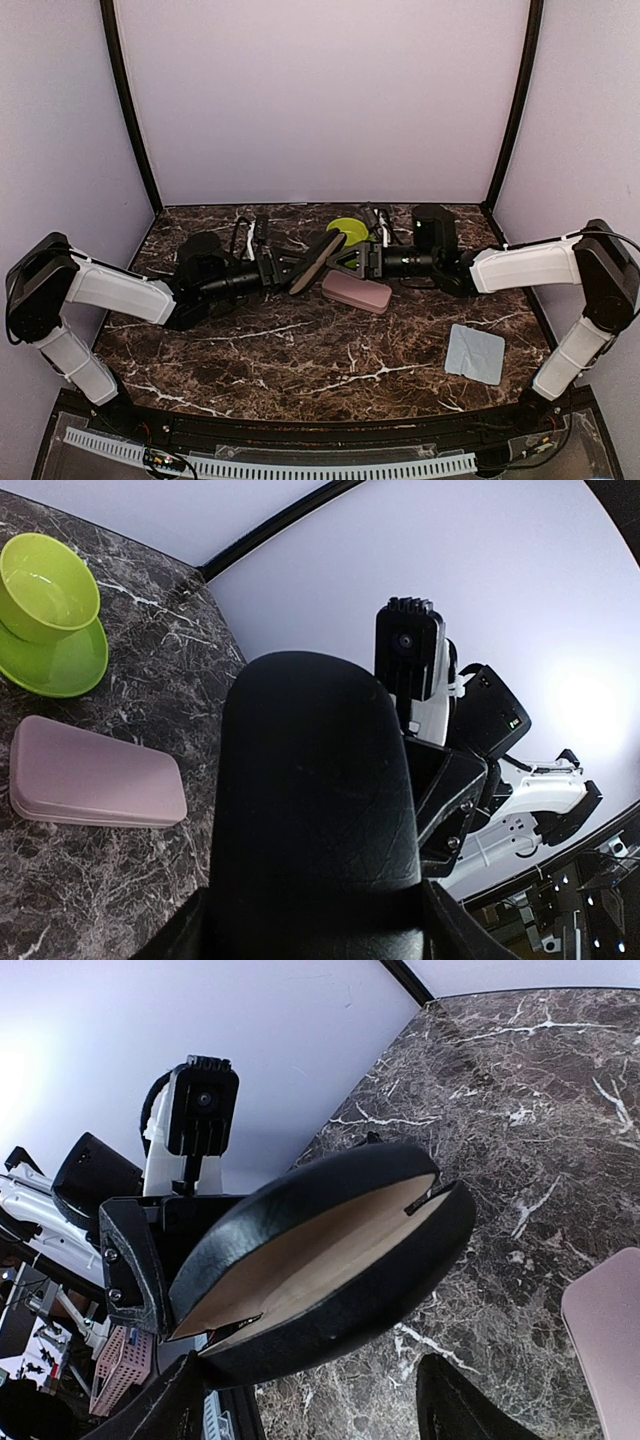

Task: Organize the sunglasses
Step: Open the sunglasses case.

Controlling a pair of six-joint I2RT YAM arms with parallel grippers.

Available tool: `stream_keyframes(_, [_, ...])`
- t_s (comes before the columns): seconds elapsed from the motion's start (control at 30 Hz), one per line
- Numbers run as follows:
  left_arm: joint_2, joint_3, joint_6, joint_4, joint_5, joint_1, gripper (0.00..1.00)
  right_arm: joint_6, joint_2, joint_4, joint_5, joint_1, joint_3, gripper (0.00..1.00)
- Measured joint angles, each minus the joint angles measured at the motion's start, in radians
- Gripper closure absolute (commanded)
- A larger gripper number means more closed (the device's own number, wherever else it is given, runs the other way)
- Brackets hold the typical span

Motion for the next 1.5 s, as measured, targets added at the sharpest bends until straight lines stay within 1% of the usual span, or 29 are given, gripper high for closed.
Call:
stream_keyframes(0.33, [0.000,-0.002,0.006,-0.021,-0.020,0.004,1.00,-0.002,0.001,-0.041,0.060,0.013,0.008,0.30])
stream_keyframes(0.47, [0.000,-0.008,0.019,-0.039,-0.021,0.005,1.00,-0.002,0.002,-0.047,0.078,0.024,0.005,0.29])
stream_keyframes(0.57, [-0.005,-0.008,0.060,-0.064,-0.016,0.002,1.00,0.008,-0.002,-0.024,0.072,0.029,-0.016,0.28])
stream_keyframes(0.8, [-0.069,-0.002,0.243,-0.185,-0.056,-0.037,1.00,0.096,0.006,-0.002,-0.014,0.032,-0.008,0.31])
stream_keyframes(1.03, [-0.089,0.002,0.356,-0.246,-0.106,-0.052,1.00,0.227,0.046,0.072,-0.059,0.031,-0.027,0.31])
stream_keyframes(1.2, [-0.089,0.003,0.420,-0.282,-0.118,-0.076,1.00,0.257,0.056,0.149,-0.084,0.031,-0.092,0.31])
stream_keyframes(1.4, [-0.089,0.003,0.471,-0.290,-0.130,-0.083,1.00,0.266,0.076,0.222,-0.093,0.028,-0.126,0.31])
stream_keyframes(1.43, [-0.089,0.003,0.478,-0.290,-0.130,-0.084,1.00,0.268,0.081,0.240,-0.094,0.028,-0.136,0.34])
stream_keyframes(1.47, [-0.089,0.003,0.485,-0.291,-0.131,-0.086,1.00,0.270,0.087,0.259,-0.095,0.027,-0.145,0.34])
stream_keyframes(1.5, [-0.089,0.003,0.491,-0.294,-0.136,-0.089,1.00,0.308,0.093,0.283,-0.094,0.027,-0.155,0.34])
